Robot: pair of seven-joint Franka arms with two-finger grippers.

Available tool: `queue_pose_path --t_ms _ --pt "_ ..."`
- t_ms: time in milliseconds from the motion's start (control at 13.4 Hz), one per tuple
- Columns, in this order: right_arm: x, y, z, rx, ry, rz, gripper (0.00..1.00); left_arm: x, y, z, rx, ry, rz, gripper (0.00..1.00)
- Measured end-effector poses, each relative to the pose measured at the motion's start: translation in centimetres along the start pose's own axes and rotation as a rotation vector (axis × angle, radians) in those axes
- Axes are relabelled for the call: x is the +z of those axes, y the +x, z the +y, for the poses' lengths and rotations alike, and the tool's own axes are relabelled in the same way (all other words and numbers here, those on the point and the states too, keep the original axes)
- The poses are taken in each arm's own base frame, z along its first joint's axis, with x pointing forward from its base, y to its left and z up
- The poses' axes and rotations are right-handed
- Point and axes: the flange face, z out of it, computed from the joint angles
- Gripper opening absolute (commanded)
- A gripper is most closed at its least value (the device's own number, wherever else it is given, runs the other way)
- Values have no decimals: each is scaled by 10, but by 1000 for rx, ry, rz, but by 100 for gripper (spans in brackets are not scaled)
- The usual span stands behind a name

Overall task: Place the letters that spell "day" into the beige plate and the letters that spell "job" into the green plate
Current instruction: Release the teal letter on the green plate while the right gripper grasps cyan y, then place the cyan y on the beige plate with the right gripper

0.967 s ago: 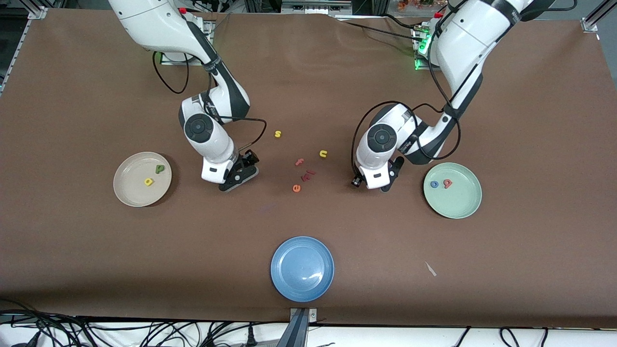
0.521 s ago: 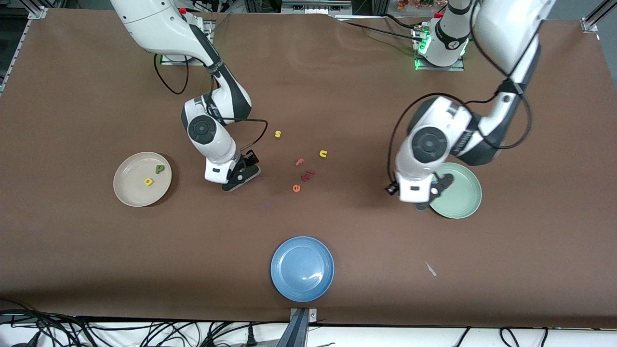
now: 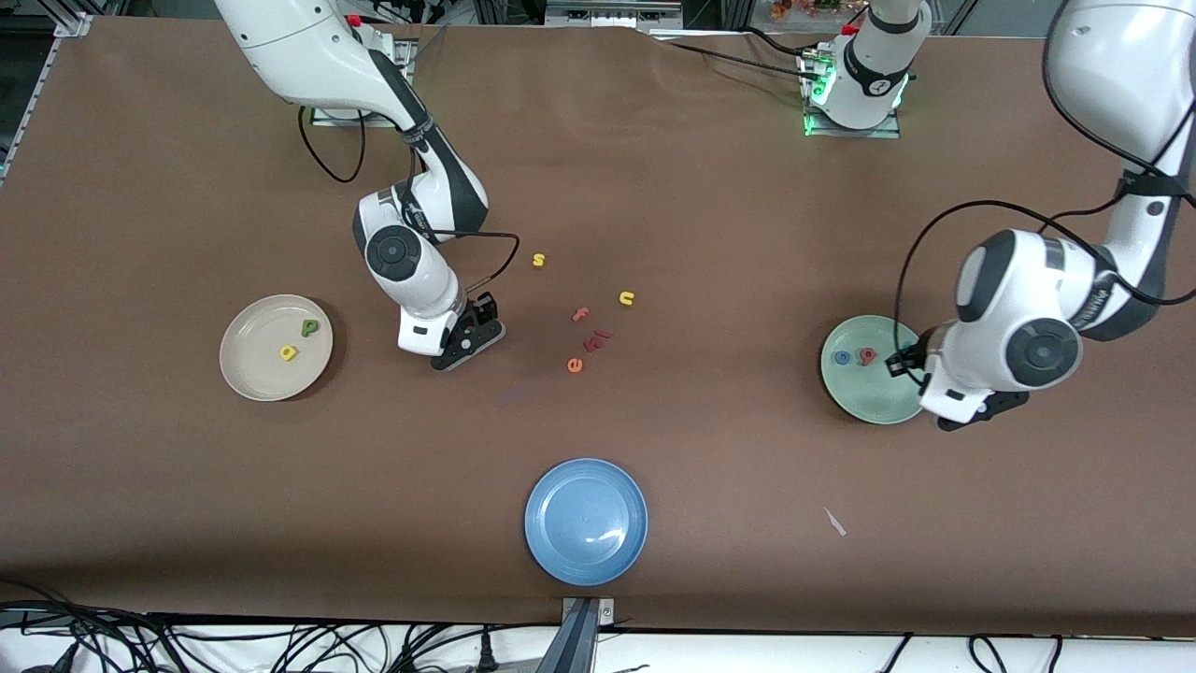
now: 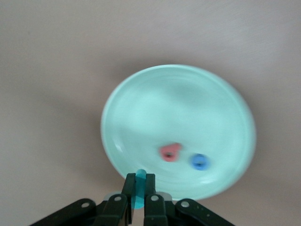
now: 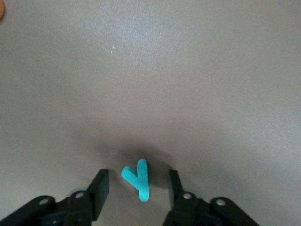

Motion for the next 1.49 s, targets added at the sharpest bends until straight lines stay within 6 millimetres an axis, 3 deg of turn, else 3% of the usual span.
queue_pose_path --t_ms 149,223,298,372,595,744,893,1041,1190,1339,1488 --pt "1 0 -1 -2 0 -1 49 39 13 -12 20 -12 -54 2" --pt "1 0 0 -2 -1 -1 45 54 16 -11 22 -19 -67 17" --pt "1 0 0 -2 -1 0 41 64 18 -8 25 -23 -76 50" --pt "0 0 0 -2 -2 1 36 68 19 -6 28 -26 -80 99" --pt "-1 1 0 -3 -2 2 24 59 24 -10 34 -37 -62 100" --pt "-1 1 0 -2 -3 2 20 21 29 -11 32 -59 2 100" --pt "-1 1 0 -2 -3 1 13 -47 23 -14 29 -70 71 100" --pt "-1 1 0 -2 -3 1 8 -119 5 -21 32 -57 92 100" --pt "-1 1 -1 -3 0 -10 6 -177 -10 -32 51 -60 119 100" --pt "-4 4 -3 -3 10 -57 2 -211 -17 -45 85 -66 136 100" --pt "-17 11 4 14 11 -82 2 -229 -21 -49 118 -74 156 100"
